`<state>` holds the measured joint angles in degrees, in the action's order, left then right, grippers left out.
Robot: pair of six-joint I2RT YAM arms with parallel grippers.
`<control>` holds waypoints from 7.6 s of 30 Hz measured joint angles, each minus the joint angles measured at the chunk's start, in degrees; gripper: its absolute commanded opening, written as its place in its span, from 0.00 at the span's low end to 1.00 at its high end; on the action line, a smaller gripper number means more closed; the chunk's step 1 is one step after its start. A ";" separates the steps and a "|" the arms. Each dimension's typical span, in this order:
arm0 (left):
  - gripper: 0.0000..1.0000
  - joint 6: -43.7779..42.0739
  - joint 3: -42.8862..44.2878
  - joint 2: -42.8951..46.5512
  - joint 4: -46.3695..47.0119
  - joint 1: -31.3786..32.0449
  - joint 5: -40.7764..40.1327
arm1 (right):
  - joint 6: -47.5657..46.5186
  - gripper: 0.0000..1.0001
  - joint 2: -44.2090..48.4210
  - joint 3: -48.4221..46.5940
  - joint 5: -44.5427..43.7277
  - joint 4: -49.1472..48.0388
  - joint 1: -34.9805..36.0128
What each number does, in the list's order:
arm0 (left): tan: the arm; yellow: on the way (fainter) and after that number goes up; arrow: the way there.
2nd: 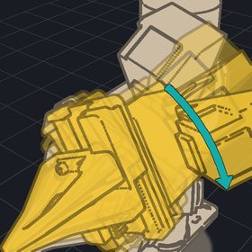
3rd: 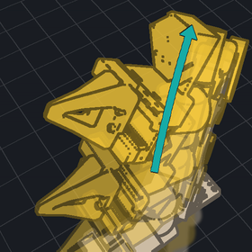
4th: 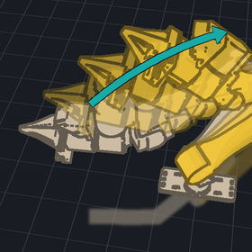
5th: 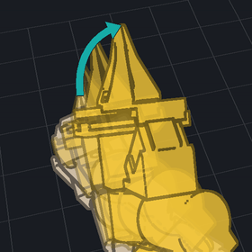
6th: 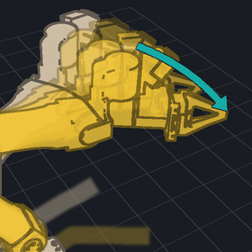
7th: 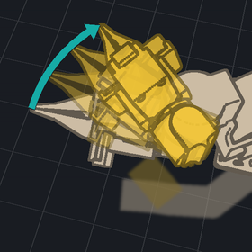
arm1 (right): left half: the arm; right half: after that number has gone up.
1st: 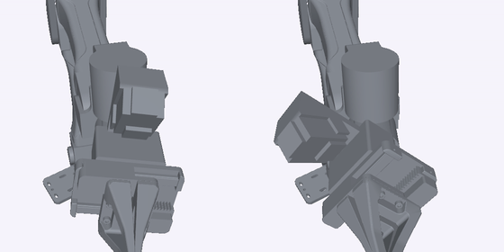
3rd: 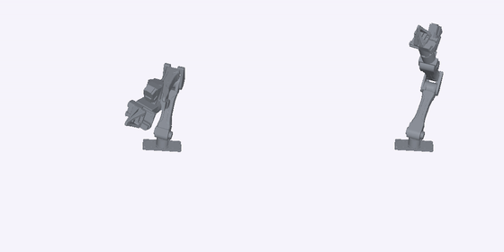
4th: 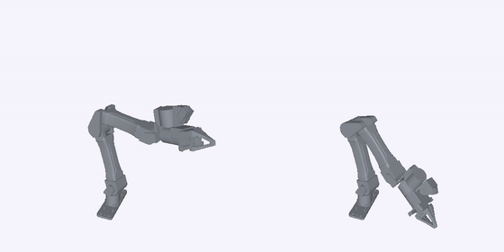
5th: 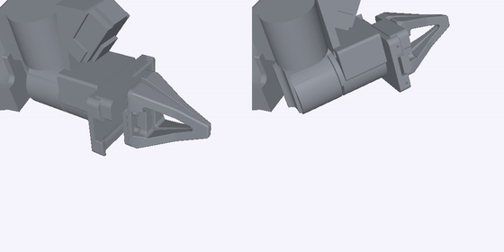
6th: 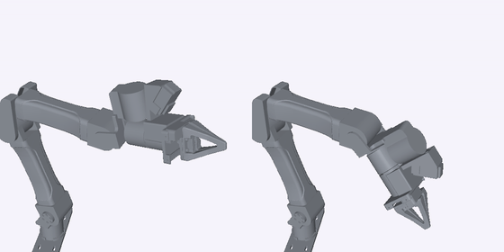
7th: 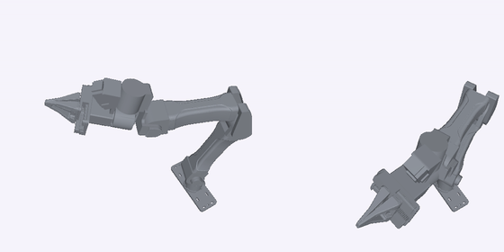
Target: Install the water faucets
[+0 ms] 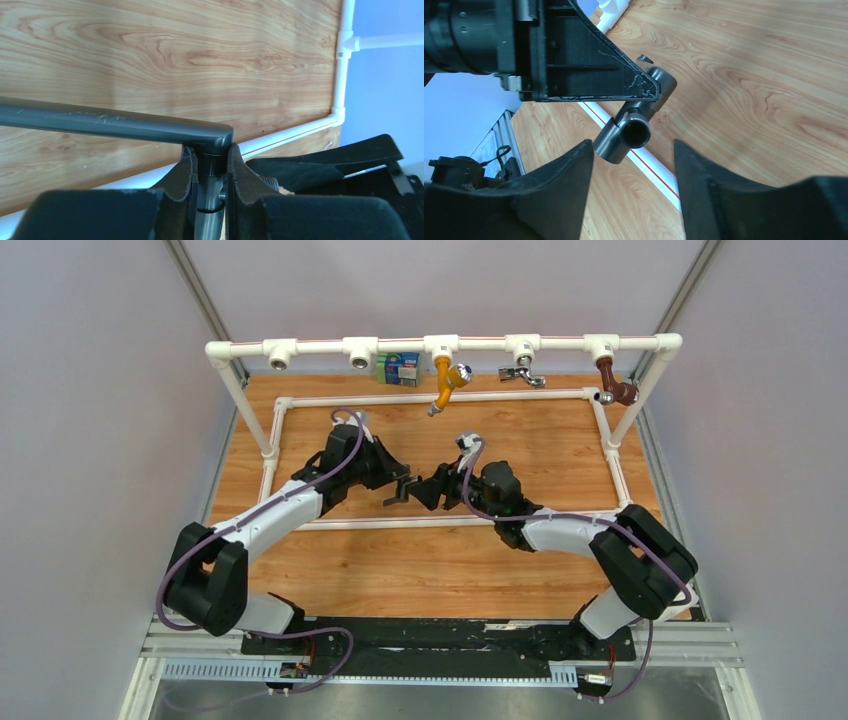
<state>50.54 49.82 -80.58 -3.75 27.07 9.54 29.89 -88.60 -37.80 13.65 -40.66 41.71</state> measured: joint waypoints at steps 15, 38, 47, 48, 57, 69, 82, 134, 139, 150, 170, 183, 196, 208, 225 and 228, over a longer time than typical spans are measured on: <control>0.00 0.83 -0.31 1.46 1.46 2.89 -0.20 | 0.28 0.54 -1.44 -0.87 1.29 -0.81 0.02; 0.56 -1.49 -5.90 7.28 9.88 5.35 -2.38 | 5.38 0.00 4.09 1.27 0.00 -0.37 -0.55; 0.85 -26.21 -7.08 22.60 12.85 5.35 -2.86 | 9.33 0.00 12.37 2.32 0.72 11.67 -5.25; 0.85 -30.84 -7.08 24.94 12.74 5.35 -2.60 | 9.79 0.00 13.14 2.32 1.31 13.57 -5.97; 0.80 -58.99 -13.99 35.17 16.00 5.55 4.33 | 14.71 0.00 19.78 2.14 5.49 21.05 -8.52; 0.80 -77.66 -18.95 35.89 11.61 16.87 4.39 | 18.84 0.00 27.06 0.31 6.38 27.65 -9.46; 0.79 -79.21 -21.53 27.54 21.20 25.64 -3.37 | 21.05 0.00 29.55 -0.52 6.01 29.81 -9.55; 0.00 -55.06 -11.93 22.45 18.97 20.20 -6.38 | 7.08 0.65 35.21 -1.22 6.16 28.79 -11.67; 0.00 -49.07 -7.02 23.30 13.49 19.28 -3.37 | 6.80 0.66 33.99 -1.16 9.18 21.86 -11.67; 0.00 -40.76 -5.84 23.19 11.10 19.28 3.37 | 13.77 0.56 28.24 -0.26 11.28 13.57 -11.32; 0.74 -38.73 -5.84 23.30 11.98 19.30 3.43 | 24.85 0.00 24.00 2.51 11.58 7.08 -8.57; 0.96 -39.56 -25.97 32.52 40.22 19.28 -0.63 | 33.05 0.00 27.80 4.24 5.09 11.85 -8.48; 0.96 -38.69 -31.95 32.52 51.76 19.28 -2.16 | 35.89 0.00 30.03 4.22 2.29 13.64 -8.46; 0.88 -31.85 -29.99 13.73 67.93 19.28 -0.35 | 37.11 0.00 28.61 4.20 2.47 13.33 -6.25; 0.35 -29.99 -25.77 6.84 76.43 20.13 2.29 | 37.68 0.00 27.82 4.07 1.36 12.41 -4.76; 0.19 -30.49 -25.77 6.84 76.43 20.17 2.38 | 37.68 0.00 27.82 3.98 1.29 12.48 -4.76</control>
<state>20.05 24.05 -73.73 72.69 47.24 11.92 67.57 -60.77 -33.82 14.94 -28.18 36.95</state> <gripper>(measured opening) 0.390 0.237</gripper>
